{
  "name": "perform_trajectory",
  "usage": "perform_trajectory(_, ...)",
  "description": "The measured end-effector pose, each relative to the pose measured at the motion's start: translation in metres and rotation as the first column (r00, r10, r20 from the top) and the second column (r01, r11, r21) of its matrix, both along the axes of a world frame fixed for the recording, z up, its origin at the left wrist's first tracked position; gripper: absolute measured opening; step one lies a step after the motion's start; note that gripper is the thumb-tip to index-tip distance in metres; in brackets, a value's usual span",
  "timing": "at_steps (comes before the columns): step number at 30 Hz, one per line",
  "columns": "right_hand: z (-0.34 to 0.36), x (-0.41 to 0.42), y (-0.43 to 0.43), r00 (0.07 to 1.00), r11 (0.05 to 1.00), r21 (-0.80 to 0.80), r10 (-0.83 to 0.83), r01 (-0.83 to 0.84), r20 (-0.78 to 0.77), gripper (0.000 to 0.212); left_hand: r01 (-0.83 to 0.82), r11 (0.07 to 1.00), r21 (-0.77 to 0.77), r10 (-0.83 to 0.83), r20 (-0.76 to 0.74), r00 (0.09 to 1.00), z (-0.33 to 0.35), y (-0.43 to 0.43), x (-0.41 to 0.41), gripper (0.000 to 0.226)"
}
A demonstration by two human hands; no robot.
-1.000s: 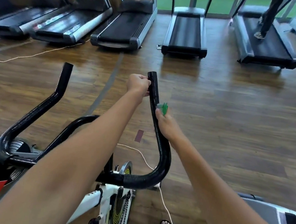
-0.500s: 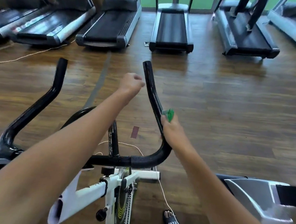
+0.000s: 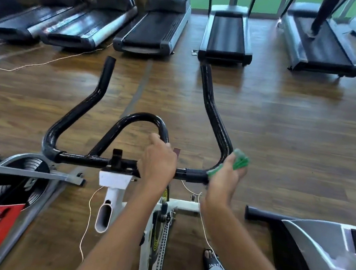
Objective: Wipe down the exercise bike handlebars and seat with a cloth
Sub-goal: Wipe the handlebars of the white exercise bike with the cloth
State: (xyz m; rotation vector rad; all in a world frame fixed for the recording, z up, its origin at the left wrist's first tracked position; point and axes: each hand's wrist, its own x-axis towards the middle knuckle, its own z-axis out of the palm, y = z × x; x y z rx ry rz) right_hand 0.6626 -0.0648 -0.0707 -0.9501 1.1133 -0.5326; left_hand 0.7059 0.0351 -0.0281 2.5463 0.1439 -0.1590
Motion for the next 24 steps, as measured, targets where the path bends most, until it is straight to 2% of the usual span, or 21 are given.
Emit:
perform_trajectory(3, 0.003, -0.011, 0.033, 0.998, 0.990, 0.127, -0.068, 0.065, 0.019, 0.045, 0.033, 0.998, 0.048, -0.031, -0.036, 0.999, 0.003, 0.002, 0.004, 0.035)
perform_trajectory(8, 0.011, -0.005, 0.002, 0.995, 0.992, 0.104, -0.082, 0.076, 0.051, 0.040, 0.088, 0.995, 0.056, -0.080, -0.127, 0.989, 0.005, 0.007, 0.011, 0.040)
perform_trajectory(10, 0.014, -0.007, 0.020, 0.996, 0.994, 0.078, -0.081, 0.079, 0.029, 0.044, 0.100, 0.994, 0.049, -0.092, -0.144, 0.985, 0.006, 0.007, 0.014, 0.040)
perform_trajectory(13, 0.014, -0.018, 0.049, 1.000, 0.993, 0.122, 0.001, -0.002, 0.004, 0.047, 0.115, 0.992, 0.051, -0.107, -0.150, 0.983, 0.005, 0.009, 0.014, 0.040)
perform_trajectory(16, 0.013, -0.034, 0.017, 0.996, 0.996, -0.023, 0.086, -0.087, -0.010, 0.037, 0.143, 0.989, -0.023, -0.145, -0.106, 0.984, 0.001, 0.013, 0.015, 0.034)
perform_trajectory(18, 0.013, -0.043, -0.017, 0.992, 0.967, -0.223, 0.118, -0.127, -0.052, 0.032, 0.180, 0.978, -0.101, -0.173, 0.072, 0.982, 0.000, 0.021, 0.010, 0.032)
perform_trajectory(19, 0.015, -0.048, -0.030, 0.985, 0.919, -0.356, 0.150, -0.170, -0.082, 0.032, 0.206, 0.968, -0.146, -0.173, 0.211, 0.962, 0.004, 0.027, 0.005, 0.033)
perform_trajectory(21, 0.026, -0.058, -0.039, 0.956, 0.730, -0.622, 0.265, -0.284, -0.125, 0.036, 0.273, 0.939, -0.209, -0.138, 0.497, 0.857, 0.013, 0.041, -0.009, 0.030)
perform_trajectory(22, 0.032, -0.059, -0.038, 0.926, 0.608, -0.718, 0.349, -0.339, -0.141, 0.041, 0.286, 0.932, -0.225, -0.101, 0.593, 0.798, 0.019, 0.050, -0.015, 0.027)
perform_trajectory(24, 0.040, -0.054, -0.024, 0.836, 0.315, -0.850, 0.497, -0.423, -0.232, 0.053, 0.262, 0.931, -0.254, -0.025, 0.672, 0.740, 0.027, 0.068, -0.018, 0.022)
